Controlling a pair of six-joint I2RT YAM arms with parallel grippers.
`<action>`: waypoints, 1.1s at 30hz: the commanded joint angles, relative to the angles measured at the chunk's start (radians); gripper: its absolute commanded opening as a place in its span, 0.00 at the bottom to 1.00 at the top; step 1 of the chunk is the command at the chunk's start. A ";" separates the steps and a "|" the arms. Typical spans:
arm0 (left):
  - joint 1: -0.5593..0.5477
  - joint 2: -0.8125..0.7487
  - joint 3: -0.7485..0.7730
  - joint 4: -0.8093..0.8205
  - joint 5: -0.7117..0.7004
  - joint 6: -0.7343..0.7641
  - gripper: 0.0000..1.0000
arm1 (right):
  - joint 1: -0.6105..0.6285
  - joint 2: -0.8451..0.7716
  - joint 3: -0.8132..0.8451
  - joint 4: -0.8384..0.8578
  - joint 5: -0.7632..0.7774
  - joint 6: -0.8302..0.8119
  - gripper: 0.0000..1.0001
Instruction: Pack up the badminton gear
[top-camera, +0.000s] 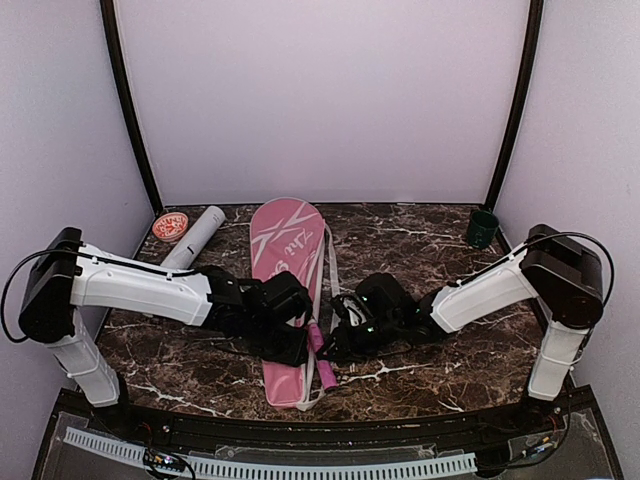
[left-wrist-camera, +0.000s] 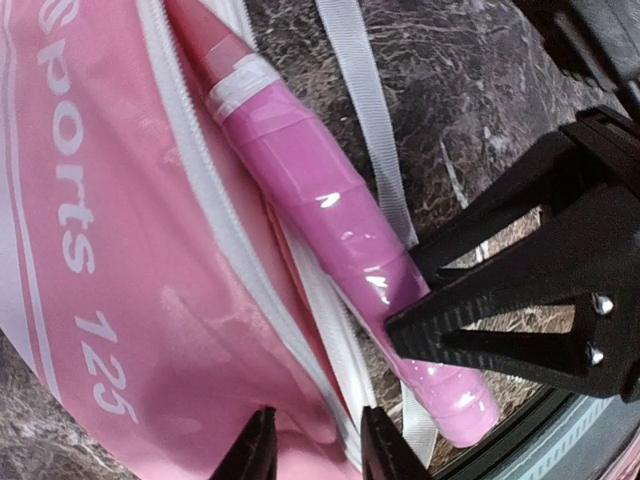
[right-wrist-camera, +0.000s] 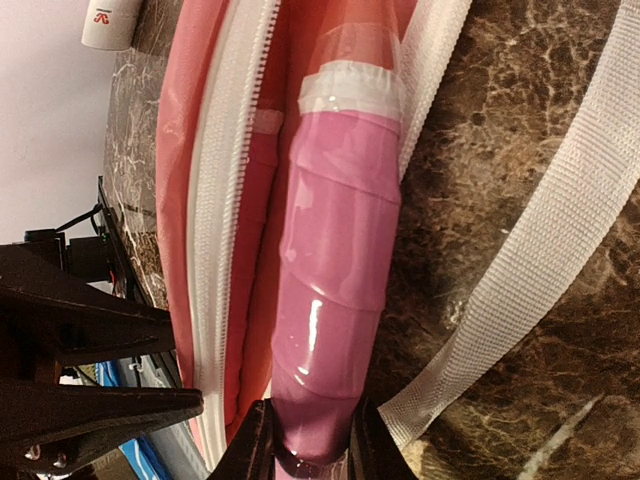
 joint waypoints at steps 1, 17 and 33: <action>-0.006 0.014 0.022 -0.017 -0.016 -0.021 0.23 | 0.005 -0.002 0.032 0.106 -0.015 -0.010 0.00; -0.006 -0.139 -0.071 0.167 0.104 0.039 0.00 | 0.034 0.050 0.129 0.109 -0.019 0.079 0.00; -0.003 -0.174 -0.139 0.307 0.241 0.048 0.00 | 0.031 0.046 0.088 0.314 -0.090 0.155 0.07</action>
